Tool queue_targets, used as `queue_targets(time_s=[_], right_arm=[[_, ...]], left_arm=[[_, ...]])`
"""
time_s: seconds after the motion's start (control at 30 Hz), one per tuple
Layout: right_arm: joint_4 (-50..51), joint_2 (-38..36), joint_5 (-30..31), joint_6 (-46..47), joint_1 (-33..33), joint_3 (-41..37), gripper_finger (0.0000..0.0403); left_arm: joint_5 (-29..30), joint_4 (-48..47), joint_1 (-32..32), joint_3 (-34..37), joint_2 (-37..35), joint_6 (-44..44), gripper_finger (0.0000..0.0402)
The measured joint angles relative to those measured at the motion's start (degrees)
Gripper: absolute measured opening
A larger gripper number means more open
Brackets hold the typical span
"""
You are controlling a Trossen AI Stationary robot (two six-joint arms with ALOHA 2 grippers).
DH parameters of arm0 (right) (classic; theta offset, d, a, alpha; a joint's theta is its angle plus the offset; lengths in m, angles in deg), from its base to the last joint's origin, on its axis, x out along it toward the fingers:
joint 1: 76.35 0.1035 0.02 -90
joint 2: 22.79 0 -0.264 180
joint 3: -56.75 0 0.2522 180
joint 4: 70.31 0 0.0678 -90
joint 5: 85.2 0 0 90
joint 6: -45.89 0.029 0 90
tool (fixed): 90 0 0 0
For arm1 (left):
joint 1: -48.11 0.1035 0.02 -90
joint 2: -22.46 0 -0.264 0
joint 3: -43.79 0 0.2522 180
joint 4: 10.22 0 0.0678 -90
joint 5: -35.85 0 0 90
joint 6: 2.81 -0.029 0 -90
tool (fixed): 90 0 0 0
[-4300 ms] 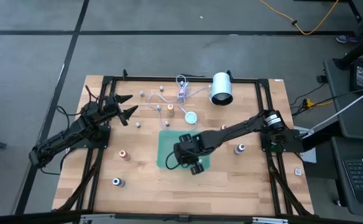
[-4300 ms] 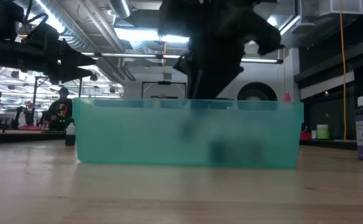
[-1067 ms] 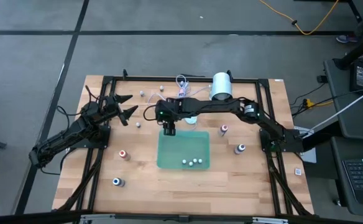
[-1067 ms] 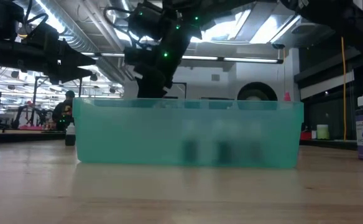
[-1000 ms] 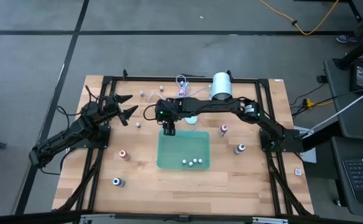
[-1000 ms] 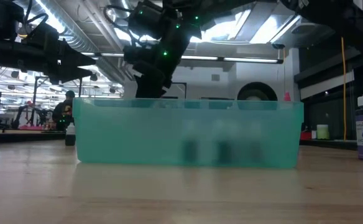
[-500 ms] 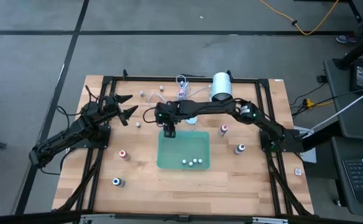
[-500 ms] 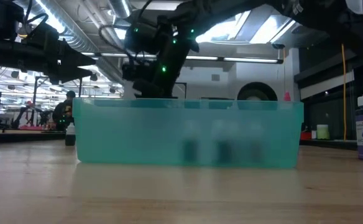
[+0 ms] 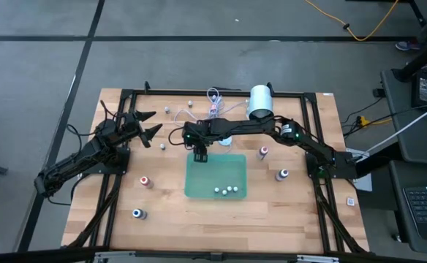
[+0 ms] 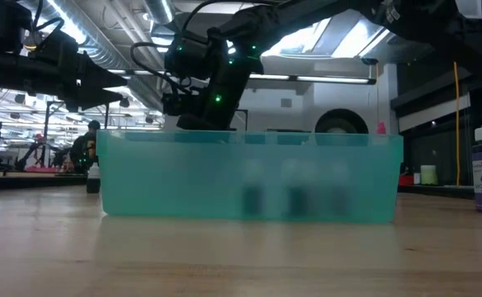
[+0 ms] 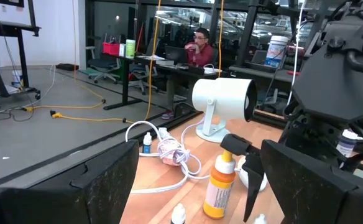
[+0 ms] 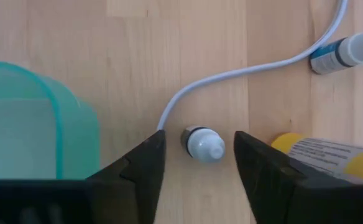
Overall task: Pick & Place food coloring
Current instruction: Put the small purple food coloring bottle into the bin
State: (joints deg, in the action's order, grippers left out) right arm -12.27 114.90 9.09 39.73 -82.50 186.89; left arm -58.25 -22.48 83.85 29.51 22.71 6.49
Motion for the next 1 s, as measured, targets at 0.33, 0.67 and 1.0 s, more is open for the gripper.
queue_targets(time_s=[0.33, 0.67, 1.0], right_arm=[[0.08, -0.01, 0.07, 0.07, 0.0, 0.03, 0.0061], [1.68, -4.62, 3.99, -0.01, 0.0, 0.15, 0.0079], [6.07, -10.23, 4.22, -1.62, 3.32, 0.17, 0.0065]], left_arm=[[0.0, -0.01, -0.01, 0.0, 0.0, 0.0, 0.0333], [0.0, -0.01, 0.0, -0.01, 0.0, 0.0, 0.0333], [0.01, 0.0, 0.0, 0.0, 0.0, 0.0, 0.0333]])
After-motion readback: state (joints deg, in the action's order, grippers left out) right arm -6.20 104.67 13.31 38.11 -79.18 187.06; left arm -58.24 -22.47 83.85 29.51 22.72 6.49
